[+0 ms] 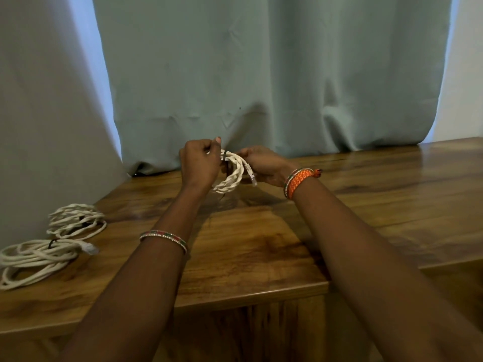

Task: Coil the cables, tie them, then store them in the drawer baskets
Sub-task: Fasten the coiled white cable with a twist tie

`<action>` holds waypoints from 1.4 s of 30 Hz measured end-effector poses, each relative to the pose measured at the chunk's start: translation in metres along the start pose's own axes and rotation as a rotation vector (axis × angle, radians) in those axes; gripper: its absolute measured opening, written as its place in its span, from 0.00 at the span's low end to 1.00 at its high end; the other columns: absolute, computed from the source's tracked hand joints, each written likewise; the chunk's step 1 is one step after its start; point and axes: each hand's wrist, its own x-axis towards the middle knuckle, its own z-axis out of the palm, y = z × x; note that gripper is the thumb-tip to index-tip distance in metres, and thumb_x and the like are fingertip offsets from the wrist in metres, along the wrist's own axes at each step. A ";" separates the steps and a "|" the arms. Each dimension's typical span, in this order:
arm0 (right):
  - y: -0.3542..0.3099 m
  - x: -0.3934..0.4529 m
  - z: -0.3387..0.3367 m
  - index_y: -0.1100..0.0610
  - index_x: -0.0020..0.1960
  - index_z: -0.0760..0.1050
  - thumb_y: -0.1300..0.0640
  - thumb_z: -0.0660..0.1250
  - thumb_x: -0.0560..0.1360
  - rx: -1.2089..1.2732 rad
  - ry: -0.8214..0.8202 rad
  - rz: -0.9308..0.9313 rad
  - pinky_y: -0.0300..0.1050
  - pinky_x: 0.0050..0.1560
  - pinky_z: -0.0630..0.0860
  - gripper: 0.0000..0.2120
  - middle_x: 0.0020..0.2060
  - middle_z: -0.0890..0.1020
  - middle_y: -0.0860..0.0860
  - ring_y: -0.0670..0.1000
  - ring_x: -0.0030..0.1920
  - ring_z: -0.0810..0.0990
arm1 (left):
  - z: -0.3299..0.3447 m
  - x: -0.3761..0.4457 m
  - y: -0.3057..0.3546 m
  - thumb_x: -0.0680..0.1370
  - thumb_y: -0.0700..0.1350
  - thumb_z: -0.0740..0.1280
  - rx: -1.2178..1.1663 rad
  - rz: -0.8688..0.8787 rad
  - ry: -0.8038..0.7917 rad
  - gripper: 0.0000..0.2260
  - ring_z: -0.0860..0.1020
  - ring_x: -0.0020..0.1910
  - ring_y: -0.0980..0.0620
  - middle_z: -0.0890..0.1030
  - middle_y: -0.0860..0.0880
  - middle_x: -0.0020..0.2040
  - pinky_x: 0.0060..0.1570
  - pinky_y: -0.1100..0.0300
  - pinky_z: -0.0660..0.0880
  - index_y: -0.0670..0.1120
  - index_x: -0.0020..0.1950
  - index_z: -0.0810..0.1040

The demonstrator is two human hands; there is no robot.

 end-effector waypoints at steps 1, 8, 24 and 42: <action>-0.006 -0.002 0.002 0.65 0.53 0.79 0.63 0.61 0.78 -0.091 0.099 -0.045 0.45 0.50 0.76 0.10 0.47 0.81 0.59 0.52 0.46 0.77 | 0.000 0.002 -0.003 0.76 0.50 0.63 0.004 -0.050 0.012 0.21 0.78 0.29 0.40 0.77 0.33 0.30 0.37 0.50 0.76 0.34 0.33 0.77; -0.031 -0.023 0.032 0.54 0.35 0.80 0.50 0.68 0.71 -0.635 0.484 -0.345 0.47 0.49 0.71 0.10 0.38 0.80 0.48 0.51 0.50 0.75 | -0.004 0.002 -0.008 0.77 0.48 0.64 0.012 -0.223 0.097 0.21 0.78 0.33 0.38 0.76 0.36 0.28 0.35 0.52 0.75 0.37 0.28 0.72; -0.017 -0.027 0.070 0.55 0.46 0.79 0.56 0.66 0.72 -0.642 0.613 -0.033 0.58 0.64 0.60 0.05 0.50 0.81 0.53 0.58 0.60 0.71 | 0.002 -0.003 0.008 0.77 0.47 0.63 0.019 -0.283 0.166 0.18 0.78 0.42 0.39 0.81 0.36 0.36 0.38 0.54 0.70 0.38 0.31 0.77; -0.021 -0.011 0.067 0.60 0.35 0.74 0.68 0.60 0.73 0.239 0.194 0.104 0.42 0.35 0.68 0.10 0.31 0.76 0.53 0.49 0.34 0.72 | -0.021 0.004 -0.005 0.78 0.46 0.62 0.178 -0.190 0.128 0.18 0.67 0.35 0.46 0.76 0.39 0.32 0.36 0.58 0.59 0.36 0.32 0.76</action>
